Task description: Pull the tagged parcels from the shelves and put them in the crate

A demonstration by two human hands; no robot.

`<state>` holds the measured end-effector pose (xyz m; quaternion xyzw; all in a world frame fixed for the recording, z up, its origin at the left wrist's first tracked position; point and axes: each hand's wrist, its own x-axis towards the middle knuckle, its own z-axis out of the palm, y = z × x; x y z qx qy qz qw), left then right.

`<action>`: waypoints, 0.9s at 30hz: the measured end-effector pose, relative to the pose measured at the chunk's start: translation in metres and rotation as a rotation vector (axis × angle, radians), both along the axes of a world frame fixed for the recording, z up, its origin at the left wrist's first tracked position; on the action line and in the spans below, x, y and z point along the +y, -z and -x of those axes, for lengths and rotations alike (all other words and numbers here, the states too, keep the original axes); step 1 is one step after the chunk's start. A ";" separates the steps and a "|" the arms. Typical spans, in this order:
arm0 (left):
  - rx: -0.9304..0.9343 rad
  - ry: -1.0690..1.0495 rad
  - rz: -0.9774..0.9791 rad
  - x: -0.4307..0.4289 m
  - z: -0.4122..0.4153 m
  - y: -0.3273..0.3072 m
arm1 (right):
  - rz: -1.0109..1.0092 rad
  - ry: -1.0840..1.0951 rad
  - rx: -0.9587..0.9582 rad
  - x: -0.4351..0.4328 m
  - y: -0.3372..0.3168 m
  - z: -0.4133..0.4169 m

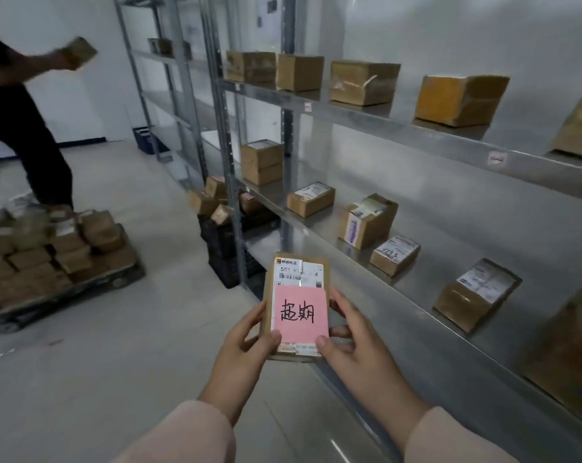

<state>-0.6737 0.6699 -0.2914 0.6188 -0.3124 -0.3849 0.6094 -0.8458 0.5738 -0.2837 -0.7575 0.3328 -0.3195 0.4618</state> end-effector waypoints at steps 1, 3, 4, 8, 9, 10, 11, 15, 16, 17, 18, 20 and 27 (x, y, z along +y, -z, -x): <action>0.008 -0.031 -0.007 0.001 -0.015 0.002 | 0.004 -0.028 0.025 -0.006 0.002 -0.018; 0.021 -0.090 -0.025 -0.003 -0.045 0.006 | 0.002 -0.076 0.068 -0.020 0.005 -0.054; 0.024 -0.112 -0.033 -0.007 -0.059 0.006 | 0.001 -0.101 0.072 -0.028 0.007 -0.071; 0.024 -0.153 -0.028 -0.045 -0.117 0.003 | -0.010 -0.198 0.063 -0.074 0.007 -0.140; 0.024 -0.165 -0.029 -0.057 -0.132 0.001 | -0.016 -0.214 0.049 -0.088 0.005 -0.157; 0.025 -0.179 -0.031 -0.068 -0.147 -0.001 | -0.018 -0.225 0.035 -0.103 0.003 -0.173; 0.024 -0.194 -0.039 -0.079 -0.161 -0.003 | -0.017 -0.235 0.030 -0.118 0.001 -0.189; -0.006 -0.225 -0.061 -0.118 -0.214 -0.019 | 0.003 -0.274 0.053 -0.171 -0.010 -0.250; -0.002 -0.247 -0.066 -0.128 -0.227 -0.019 | 0.000 -0.280 0.056 -0.184 -0.011 -0.265; 0.005 -0.265 -0.073 -0.136 -0.240 -0.020 | 0.001 -0.290 0.063 -0.195 -0.011 -0.280; 0.013 -0.277 -0.079 -0.143 -0.252 -0.020 | 0.011 -0.302 0.072 -0.205 -0.010 -0.296; 0.022 -0.301 -0.085 -0.155 -0.278 -0.016 | 0.034 -0.321 0.097 -0.220 -0.007 -0.325; 0.061 -0.327 -0.119 -0.202 -0.390 0.013 | 0.071 -0.339 0.150 -0.267 0.016 -0.436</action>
